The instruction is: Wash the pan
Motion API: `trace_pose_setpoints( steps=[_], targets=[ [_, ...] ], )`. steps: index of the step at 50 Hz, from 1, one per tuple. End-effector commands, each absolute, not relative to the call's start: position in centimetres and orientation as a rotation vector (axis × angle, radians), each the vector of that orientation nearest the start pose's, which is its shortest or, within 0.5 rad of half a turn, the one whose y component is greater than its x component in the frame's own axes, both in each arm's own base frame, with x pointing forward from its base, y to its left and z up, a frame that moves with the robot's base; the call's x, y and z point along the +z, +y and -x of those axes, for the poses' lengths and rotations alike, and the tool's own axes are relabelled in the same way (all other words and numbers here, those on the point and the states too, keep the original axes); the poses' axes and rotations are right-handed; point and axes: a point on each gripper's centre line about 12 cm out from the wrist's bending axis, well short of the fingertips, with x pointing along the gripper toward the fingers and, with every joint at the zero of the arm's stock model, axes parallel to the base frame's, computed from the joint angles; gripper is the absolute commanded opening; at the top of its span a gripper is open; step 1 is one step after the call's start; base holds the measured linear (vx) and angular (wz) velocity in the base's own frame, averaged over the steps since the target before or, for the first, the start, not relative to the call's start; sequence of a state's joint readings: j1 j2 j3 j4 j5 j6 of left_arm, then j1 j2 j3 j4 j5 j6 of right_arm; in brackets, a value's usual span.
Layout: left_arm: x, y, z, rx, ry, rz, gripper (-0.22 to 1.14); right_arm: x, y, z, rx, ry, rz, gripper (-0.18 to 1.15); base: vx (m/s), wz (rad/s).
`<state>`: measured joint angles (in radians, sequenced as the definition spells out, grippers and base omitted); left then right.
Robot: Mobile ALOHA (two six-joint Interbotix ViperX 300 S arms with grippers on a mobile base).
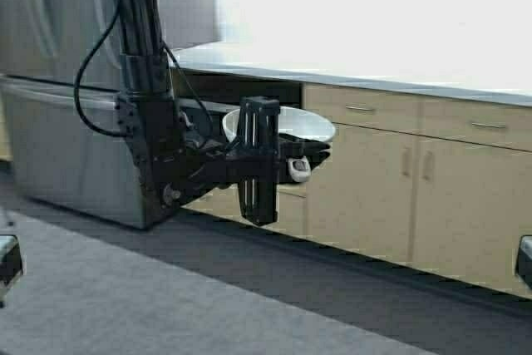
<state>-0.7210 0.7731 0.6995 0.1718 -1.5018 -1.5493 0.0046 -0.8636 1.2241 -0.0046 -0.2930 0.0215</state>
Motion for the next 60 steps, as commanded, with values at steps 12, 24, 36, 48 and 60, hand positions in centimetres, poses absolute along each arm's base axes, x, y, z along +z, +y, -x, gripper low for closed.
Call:
trace_pose_setpoints(
  steps=[12,24,36,48,60],
  targets=[
    [3.1,-27.7,-28.4,-0.770,0.615,1.445,0.02,25.9,0.1,-21.0,0.005,0.051,-0.020,0.06,0.14,0.63],
    [3.2,-27.5,-28.1,-0.771,0.619,1.442,0.02,25.9,0.1,-21.0,0.005,0.051,-0.020,0.06,0.13,0.60],
    [4.3,-27.5,-28.1,-0.792,0.606,1.448,0.02,26.0,0.1,-20.9,0.006,0.041,-0.020,0.06,0.14,0.71],
    [5.0,-27.4,-28.0,-0.801,0.598,1.447,0.02,26.3,0.1,-20.8,0.006,0.034,-0.022,0.06,0.12,0.61],
    [5.2,-27.6,-28.1,-0.808,0.595,1.454,0.02,26.7,0.1,-20.2,0.006,0.003,-0.019,0.06,0.12,0.48]
  ],
)
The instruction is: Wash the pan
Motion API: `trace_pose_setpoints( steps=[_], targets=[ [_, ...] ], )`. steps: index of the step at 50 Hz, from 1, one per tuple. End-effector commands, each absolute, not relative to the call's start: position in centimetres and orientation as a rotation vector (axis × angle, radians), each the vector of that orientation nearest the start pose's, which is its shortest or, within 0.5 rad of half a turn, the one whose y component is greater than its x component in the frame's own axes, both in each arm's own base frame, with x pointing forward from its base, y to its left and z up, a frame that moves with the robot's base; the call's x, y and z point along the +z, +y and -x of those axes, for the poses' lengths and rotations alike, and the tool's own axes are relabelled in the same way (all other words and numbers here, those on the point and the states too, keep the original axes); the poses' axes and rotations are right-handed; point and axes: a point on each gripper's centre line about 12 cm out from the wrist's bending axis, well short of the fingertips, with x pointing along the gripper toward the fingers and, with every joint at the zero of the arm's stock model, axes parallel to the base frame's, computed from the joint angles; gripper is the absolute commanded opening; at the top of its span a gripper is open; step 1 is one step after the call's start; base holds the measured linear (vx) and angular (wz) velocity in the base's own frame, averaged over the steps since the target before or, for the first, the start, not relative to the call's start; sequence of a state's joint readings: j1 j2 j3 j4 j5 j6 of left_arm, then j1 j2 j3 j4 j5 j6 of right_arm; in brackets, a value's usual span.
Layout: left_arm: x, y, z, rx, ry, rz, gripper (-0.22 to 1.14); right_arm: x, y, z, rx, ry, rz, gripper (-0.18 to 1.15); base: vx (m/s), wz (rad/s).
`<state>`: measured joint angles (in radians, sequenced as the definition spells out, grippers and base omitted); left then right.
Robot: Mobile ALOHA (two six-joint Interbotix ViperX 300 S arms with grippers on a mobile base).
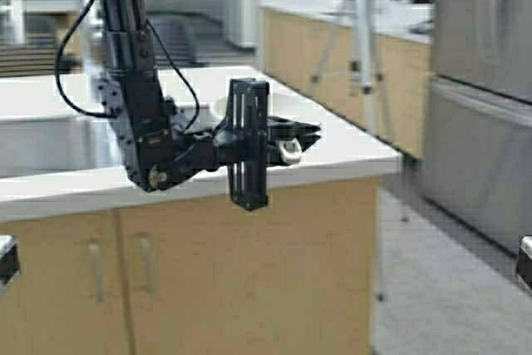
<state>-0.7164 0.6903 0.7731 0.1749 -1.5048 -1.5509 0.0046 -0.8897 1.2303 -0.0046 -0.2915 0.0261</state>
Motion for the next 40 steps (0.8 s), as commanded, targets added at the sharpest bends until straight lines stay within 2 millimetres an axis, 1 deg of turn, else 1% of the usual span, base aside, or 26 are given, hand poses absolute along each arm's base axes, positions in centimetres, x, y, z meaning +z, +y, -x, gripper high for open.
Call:
trace_pose_setpoints(
  steps=[1,9,17,21,28,36,40],
  targets=[
    [5.3,-27.6,-28.1,-0.810,0.593,1.453,0.02,26.7,0.1,-20.1,0.006,0.000,-0.019,0.06,0.13,0.41],
    [5.1,-27.7,-28.2,-0.811,0.597,1.456,0.02,26.8,0.1,-19.8,0.006,-0.011,-0.009,0.06,0.15,0.44],
    [4.7,-28.4,-28.2,-0.839,0.648,1.451,0.02,26.6,0.1,-19.7,0.006,-0.006,-0.008,0.06,0.17,0.47],
    [4.2,-28.5,-28.5,-0.835,0.680,1.443,0.02,26.5,0.1,-19.7,0.006,-0.005,-0.008,0.06,0.18,0.41],
    [3.5,-27.9,-30.1,-0.783,0.695,1.434,0.02,26.0,0.1,-19.6,0.006,0.012,-0.009,0.06,0.18,0.37],
    [3.5,-27.9,-33.2,-0.771,0.685,1.410,0.02,25.5,0.1,-19.6,0.004,0.071,-0.018,0.06,0.16,0.34],
    [3.3,-28.0,-34.6,-0.760,0.690,1.408,0.02,25.7,0.1,-19.7,0.004,0.080,-0.018,0.06,0.16,0.39]
  ],
)
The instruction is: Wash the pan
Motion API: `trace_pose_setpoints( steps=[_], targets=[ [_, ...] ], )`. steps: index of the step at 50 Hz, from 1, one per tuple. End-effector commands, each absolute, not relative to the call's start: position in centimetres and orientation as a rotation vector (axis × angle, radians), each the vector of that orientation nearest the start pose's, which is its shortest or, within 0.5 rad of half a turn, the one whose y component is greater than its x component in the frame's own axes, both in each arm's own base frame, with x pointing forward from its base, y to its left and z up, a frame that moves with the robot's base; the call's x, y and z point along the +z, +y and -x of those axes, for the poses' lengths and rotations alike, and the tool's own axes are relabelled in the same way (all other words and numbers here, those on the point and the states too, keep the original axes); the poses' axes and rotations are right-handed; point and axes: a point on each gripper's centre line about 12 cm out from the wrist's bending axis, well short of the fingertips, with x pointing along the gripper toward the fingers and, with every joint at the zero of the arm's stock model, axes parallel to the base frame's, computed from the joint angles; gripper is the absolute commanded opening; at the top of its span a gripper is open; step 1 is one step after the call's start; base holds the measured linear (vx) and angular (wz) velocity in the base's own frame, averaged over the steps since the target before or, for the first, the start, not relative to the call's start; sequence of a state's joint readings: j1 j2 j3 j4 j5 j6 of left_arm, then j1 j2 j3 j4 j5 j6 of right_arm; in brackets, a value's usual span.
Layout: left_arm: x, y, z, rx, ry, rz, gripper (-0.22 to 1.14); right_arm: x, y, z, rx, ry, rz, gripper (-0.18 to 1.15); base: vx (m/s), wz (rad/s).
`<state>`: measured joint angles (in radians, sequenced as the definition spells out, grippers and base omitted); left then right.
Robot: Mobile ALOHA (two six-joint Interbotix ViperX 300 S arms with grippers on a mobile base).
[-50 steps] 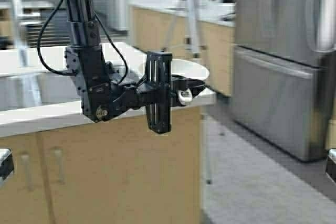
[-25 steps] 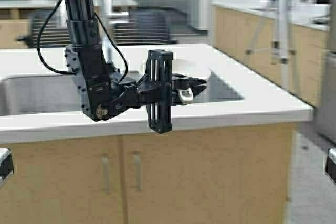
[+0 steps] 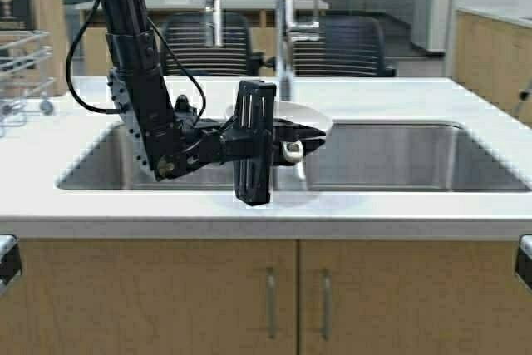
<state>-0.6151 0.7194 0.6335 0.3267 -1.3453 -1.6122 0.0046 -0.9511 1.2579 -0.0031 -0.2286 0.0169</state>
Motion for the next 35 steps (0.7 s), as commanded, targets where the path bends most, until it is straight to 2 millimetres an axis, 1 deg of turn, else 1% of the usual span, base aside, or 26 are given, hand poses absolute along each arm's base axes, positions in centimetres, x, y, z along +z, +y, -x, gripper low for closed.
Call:
trace_pose_setpoints(
  steps=[1,5,7,10,20,24,28,35],
  targets=[
    [3.4,-27.9,-35.0,-0.760,0.687,1.413,0.02,25.7,0.1,-19.7,0.004,0.080,-0.018,0.06,0.15,0.40],
    [3.5,-28.3,-36.5,-0.761,0.682,1.424,0.02,25.8,0.1,-19.7,0.003,0.080,-0.021,0.06,0.16,0.41],
    [3.6,-28.8,-37.1,-0.776,0.678,1.426,0.02,26.2,0.1,-19.8,0.004,0.069,-0.021,0.06,0.16,0.34],
    [3.7,-29.5,-38.0,-0.798,0.681,1.425,0.02,26.3,0.1,-19.9,0.004,0.069,-0.021,0.06,0.16,0.28],
    [3.6,-30.8,-39.9,-0.772,0.719,1.440,0.02,26.0,0.1,-20.2,0.004,0.086,-0.030,0.06,0.15,0.14],
    [3.7,-31.0,-40.5,-0.767,0.708,1.444,0.02,26.0,0.1,-20.3,0.003,0.087,-0.030,0.06,0.16,0.09],
    [3.5,-30.8,-40.7,-0.750,0.696,1.453,0.02,26.0,0.1,-20.3,0.003,0.087,-0.029,0.06,0.18,0.08],
    [3.5,-30.8,-40.5,-0.756,0.696,1.446,0.02,25.8,0.1,-20.4,0.003,0.091,-0.030,0.06,0.20,0.03]
  ],
)
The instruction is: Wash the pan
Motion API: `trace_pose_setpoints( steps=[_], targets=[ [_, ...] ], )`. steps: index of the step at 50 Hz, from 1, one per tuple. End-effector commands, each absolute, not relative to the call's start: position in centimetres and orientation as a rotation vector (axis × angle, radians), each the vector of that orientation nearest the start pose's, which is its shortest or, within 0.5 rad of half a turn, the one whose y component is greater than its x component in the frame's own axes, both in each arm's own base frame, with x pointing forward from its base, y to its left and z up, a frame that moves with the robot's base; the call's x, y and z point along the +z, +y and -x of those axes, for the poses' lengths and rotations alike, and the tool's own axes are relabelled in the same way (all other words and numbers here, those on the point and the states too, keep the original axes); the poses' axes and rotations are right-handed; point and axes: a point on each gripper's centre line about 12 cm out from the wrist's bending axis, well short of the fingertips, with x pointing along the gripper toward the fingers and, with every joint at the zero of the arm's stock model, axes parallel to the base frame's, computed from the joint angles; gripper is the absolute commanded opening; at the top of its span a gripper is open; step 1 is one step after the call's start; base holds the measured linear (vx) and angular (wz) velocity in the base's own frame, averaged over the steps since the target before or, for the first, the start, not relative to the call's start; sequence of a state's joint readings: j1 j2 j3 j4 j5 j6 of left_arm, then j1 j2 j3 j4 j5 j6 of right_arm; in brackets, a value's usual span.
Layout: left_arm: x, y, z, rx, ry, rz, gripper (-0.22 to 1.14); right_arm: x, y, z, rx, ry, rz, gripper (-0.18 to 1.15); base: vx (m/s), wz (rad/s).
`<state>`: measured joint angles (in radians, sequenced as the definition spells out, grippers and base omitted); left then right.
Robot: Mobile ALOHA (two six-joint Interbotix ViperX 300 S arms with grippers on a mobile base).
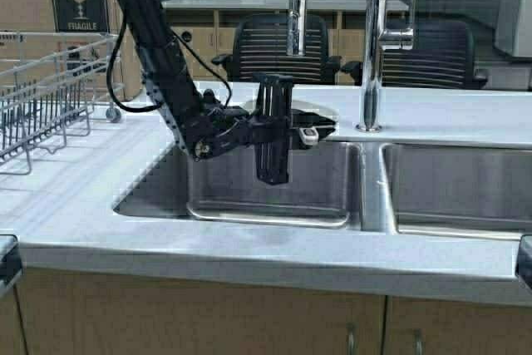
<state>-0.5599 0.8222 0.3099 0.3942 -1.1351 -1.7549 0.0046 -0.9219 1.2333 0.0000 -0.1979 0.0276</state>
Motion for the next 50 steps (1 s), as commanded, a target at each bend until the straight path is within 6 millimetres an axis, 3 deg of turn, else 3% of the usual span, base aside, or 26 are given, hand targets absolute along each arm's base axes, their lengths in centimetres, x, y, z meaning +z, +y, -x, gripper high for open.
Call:
trace_pose_setpoints(
  steps=[1,6,18,32,43,50],
  targets=[
    [3.7,-30.9,-40.5,-0.766,0.696,1.442,0.02,25.7,0.1,-20.4,0.003,0.091,-0.030,0.06,0.22,-0.01],
    [4.2,-30.9,-39.4,-0.806,0.726,1.419,0.02,25.3,0.1,-20.3,0.003,0.098,-0.029,0.06,0.22,-0.03],
    [5.3,-29.9,-34.4,-0.768,0.726,1.402,0.02,25.1,0.1,-20.4,0.003,0.097,-0.023,0.06,0.20,-0.04],
    [6.4,-30.9,-29.4,-0.825,0.790,1.385,0.02,24.5,0.1,-20.6,0.003,0.121,-0.024,0.06,0.16,0.07],
    [6.4,-31.7,-26.7,-0.872,0.834,1.387,0.02,24.4,0.1,-21.7,0.002,0.146,-0.027,0.06,0.09,0.10],
    [6.0,-31.3,-26.1,-0.864,0.832,1.404,0.02,24.2,0.1,-23.8,0.001,0.195,-0.024,0.07,0.03,0.05]
  ],
)
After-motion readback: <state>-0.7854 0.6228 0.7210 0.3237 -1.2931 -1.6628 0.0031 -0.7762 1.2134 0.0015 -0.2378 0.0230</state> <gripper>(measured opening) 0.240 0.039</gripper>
